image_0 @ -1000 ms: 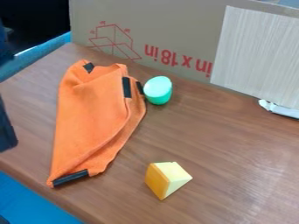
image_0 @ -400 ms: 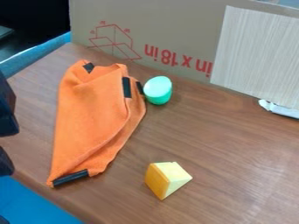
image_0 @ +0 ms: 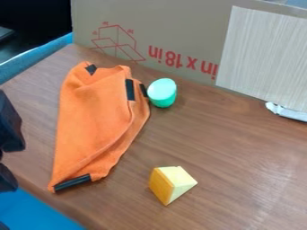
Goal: Fold the cloth from bottom to top
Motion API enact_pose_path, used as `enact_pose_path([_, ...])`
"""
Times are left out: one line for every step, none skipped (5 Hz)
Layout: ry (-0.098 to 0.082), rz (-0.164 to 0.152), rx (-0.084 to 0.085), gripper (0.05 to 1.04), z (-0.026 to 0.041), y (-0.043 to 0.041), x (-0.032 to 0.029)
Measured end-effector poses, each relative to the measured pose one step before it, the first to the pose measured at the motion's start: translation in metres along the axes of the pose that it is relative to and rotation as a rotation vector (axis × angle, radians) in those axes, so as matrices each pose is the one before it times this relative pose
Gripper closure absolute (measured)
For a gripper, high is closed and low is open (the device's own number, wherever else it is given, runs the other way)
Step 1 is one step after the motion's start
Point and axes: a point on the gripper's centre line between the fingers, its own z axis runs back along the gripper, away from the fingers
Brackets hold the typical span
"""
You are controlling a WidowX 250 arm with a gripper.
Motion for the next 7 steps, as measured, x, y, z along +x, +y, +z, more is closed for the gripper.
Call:
enact_pose_path([0.0106,0.0028,-0.0152,0.083,-0.01213,0.00378,0.00619])
enact_pose_path([0.0070,0.0088,-0.0083,0.083,-0.00911,0.00384,0.01282])
enact_pose_path([0.0268,0.0242,-0.0126,0.083,-0.01240,0.00627,0.00919])
enact_pose_path([0.0257,0.0010,0.0029,0.083,-0.01498,0.00281,0.00823])
enact_pose_path([0.0133,-0.0126,0.0172,0.083,-0.01261,0.00147,0.00694])
enact_pose_path([0.0159,-0.0049,0.0122,0.083,-0.01037,-0.00170,0.00176])
enact_pose_path([0.0127,-0.0008,-0.0038,0.118,-0.00677,-0.00511,0.00208])
